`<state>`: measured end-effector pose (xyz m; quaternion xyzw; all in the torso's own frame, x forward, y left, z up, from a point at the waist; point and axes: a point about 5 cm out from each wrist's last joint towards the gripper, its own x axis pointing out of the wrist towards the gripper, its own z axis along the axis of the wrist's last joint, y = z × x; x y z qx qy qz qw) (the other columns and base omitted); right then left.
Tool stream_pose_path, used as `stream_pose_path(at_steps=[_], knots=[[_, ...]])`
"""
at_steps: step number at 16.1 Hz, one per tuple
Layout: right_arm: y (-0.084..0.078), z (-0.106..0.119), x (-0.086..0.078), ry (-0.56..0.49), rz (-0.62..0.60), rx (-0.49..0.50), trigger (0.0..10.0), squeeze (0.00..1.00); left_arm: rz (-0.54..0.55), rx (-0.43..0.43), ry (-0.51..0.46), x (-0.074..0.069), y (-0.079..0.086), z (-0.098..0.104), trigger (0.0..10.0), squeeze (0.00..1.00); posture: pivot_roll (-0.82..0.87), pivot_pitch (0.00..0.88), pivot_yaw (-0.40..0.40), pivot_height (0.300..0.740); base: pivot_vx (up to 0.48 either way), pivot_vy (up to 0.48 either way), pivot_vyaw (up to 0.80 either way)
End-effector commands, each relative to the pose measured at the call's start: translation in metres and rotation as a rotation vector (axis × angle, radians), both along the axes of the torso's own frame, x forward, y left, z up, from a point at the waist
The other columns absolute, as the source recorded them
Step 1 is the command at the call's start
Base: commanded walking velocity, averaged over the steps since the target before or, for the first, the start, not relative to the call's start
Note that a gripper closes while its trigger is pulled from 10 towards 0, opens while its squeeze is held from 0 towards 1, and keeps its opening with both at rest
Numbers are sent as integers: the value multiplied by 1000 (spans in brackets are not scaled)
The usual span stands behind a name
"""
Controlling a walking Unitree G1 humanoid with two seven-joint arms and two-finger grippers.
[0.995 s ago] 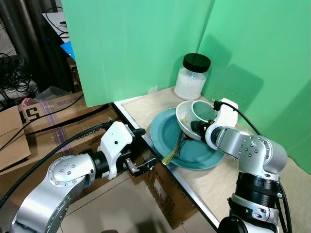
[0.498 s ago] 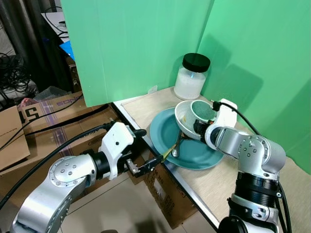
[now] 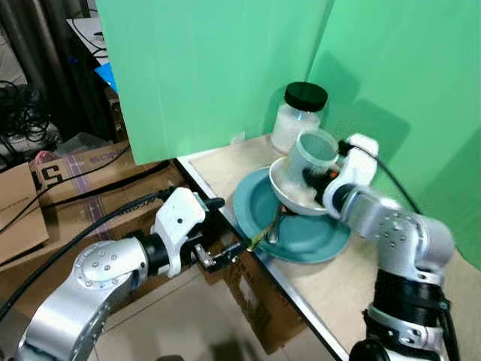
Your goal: Setting the table
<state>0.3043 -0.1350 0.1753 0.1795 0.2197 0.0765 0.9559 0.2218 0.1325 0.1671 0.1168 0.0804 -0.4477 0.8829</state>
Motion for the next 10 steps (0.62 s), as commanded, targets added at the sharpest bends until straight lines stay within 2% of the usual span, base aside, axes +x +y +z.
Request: stream_pose_path(at_steps=[1, 2, 3, 4, 5, 6, 7, 8, 9, 10], knots=[[-5, 27, -7, -228, 38, 1, 0, 0, 46, 1, -54, 6, 5, 8, 10000, 933, 126, 0, -105, 740, 0, 0, 0], [-6, 35, -11, -301, 43, 13, 0, 0, 70, -1, -75, 9, 6, 11, 10000, 914, 126, 0, -105, 740, 0, 0, 0], [-9, 46, -21, -416, 49, 24, 0, 0, 136, -14, -115, 15, 8, 16, 10000, 882, 115, 0, -97, 740, 0, 0, 0], [-8, 47, -28, -448, 78, 12, 0, 0, 204, -19, -151, 19, 10, 18, 10000, 859, 109, 0, -92, 740, 0, 0, 0], [-7, 48, -32, -464, 101, 2, 2784, 0, 249, -22, -174, 23, 11, 20, 10000, 843, 109, 0, -92, 740, 0, 0, 0], [-5, 39, -44, -489, 131, -40, 10000, 0, 378, -35, -230, 30, 12, 23, 10000, 745, 96, 0, -87, 740, 0, 0, 0], [-5, 32, -48, -474, 128, -29, 10000, 0, 433, -38, -250, 33, 12, 23, 10000, 502, 97, 0, -90, 740, 0, 0, 0], [-5, 27, -51, -464, 125, -18, 10000, 0, 469, -39, -263, 35, 12, 23, 10000, 502, 97, 0, -90, 740, 0, 0, 0], [-8, 20, -52, -448, 100, -33, 10000, 0, 486, -29, -267, 35, 12, 21, 10000, 0, 101, 0, -96, 740, 0, 0, 0], [-11, 14, -53, -438, 72, -52, 10000, 0, 501, -25, -265, 35, 12, 19, 10000, 0, 104, 0, -99, 740, 0, 0, 0]])
